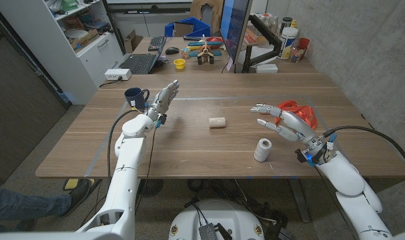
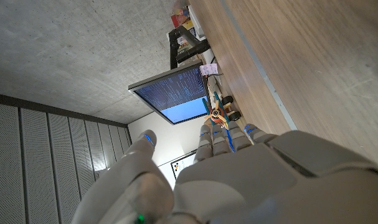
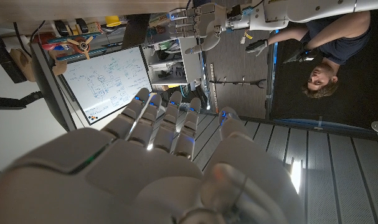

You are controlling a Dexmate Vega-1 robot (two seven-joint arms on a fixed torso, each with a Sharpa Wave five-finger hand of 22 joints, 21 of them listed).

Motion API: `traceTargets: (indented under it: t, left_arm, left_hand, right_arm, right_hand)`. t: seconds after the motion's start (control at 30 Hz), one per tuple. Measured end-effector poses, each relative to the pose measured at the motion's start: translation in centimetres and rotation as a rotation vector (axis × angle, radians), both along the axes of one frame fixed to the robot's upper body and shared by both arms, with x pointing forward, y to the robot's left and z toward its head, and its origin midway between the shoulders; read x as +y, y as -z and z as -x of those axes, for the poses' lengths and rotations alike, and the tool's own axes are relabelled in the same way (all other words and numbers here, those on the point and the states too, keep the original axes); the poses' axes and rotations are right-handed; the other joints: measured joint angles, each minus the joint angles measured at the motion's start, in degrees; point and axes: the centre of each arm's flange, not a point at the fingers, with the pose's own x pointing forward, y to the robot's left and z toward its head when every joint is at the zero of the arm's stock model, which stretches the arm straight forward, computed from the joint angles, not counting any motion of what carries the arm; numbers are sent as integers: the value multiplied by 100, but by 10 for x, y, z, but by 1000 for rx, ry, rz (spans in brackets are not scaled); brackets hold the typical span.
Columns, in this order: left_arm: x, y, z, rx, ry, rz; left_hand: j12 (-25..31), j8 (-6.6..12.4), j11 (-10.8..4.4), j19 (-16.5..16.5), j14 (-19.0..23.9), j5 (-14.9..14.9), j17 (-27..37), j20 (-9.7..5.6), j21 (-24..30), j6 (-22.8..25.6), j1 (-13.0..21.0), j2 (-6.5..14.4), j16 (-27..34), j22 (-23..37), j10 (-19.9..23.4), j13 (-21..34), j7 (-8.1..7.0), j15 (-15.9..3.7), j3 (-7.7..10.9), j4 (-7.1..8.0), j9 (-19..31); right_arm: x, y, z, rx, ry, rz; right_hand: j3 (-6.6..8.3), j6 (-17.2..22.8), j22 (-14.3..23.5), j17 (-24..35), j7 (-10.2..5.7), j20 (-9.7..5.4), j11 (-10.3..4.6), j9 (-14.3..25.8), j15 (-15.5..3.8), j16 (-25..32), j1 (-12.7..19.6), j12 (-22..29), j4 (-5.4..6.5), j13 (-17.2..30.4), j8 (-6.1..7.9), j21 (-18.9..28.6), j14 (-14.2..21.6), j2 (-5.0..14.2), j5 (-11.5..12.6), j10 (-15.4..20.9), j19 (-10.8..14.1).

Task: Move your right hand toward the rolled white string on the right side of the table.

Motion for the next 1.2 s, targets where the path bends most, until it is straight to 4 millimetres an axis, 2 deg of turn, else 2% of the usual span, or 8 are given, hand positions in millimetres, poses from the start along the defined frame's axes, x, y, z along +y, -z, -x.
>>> traceTargets:
  t: [1.2]
  left_arm:
    - [2,2,-2,4,3,4]
  left_hand:
    - [0,0,-21,0,-24,-34,0,-1,0,20,0,0,0,0,-21,0,20,-25,-21,-22,0]
  right_arm:
    - [8,16,4,-13,51,18]
  right_hand:
    - [47,61,0,1,-1,-11,-2,-1,13,0,62,-44,1,0,0,-83,50,-1,0,-3,114]
